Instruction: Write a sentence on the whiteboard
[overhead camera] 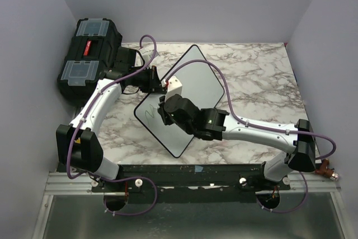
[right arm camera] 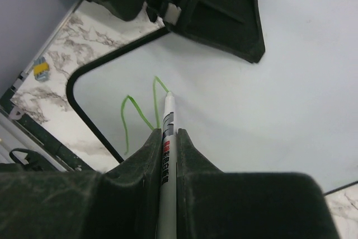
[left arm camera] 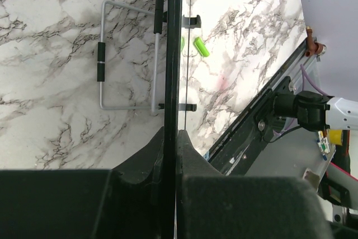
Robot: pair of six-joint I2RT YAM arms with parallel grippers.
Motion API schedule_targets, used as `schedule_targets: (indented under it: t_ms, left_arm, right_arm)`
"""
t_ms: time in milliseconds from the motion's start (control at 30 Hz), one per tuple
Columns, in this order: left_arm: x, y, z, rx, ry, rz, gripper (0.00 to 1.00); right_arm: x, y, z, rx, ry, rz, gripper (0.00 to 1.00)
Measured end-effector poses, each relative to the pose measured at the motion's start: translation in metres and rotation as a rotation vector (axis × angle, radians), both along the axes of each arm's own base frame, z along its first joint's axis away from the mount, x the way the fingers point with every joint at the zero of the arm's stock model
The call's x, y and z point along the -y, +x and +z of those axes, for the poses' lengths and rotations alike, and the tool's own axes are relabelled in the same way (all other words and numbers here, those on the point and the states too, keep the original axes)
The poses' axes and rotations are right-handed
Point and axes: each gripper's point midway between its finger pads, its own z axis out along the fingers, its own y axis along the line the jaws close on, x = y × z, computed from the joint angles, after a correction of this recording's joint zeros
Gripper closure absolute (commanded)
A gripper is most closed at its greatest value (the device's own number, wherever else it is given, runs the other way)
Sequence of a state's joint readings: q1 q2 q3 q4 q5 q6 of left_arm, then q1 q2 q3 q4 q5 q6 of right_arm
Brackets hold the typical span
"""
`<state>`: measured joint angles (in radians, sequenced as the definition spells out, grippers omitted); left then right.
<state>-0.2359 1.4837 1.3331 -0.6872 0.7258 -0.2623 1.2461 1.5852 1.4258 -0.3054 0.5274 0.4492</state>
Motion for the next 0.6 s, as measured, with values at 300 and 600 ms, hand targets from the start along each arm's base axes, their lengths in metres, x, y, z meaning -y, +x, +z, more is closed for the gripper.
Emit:
schedule_targets:
  t_ms: [300,600]
  left_arm:
    - [0.0,0.0,0.0,0.0,0.0,0.0,1.0]
    - [0.001,-0.001,0.001,0.0,-0.002,-0.003,1.0]
  right_arm:
    - [0.021,-0.009,-0.026,-0.047,-0.027,-0.02,0.99]
    - [0.029,-0.01,-0.018,-0.059,0.006,-0.036,0.99]
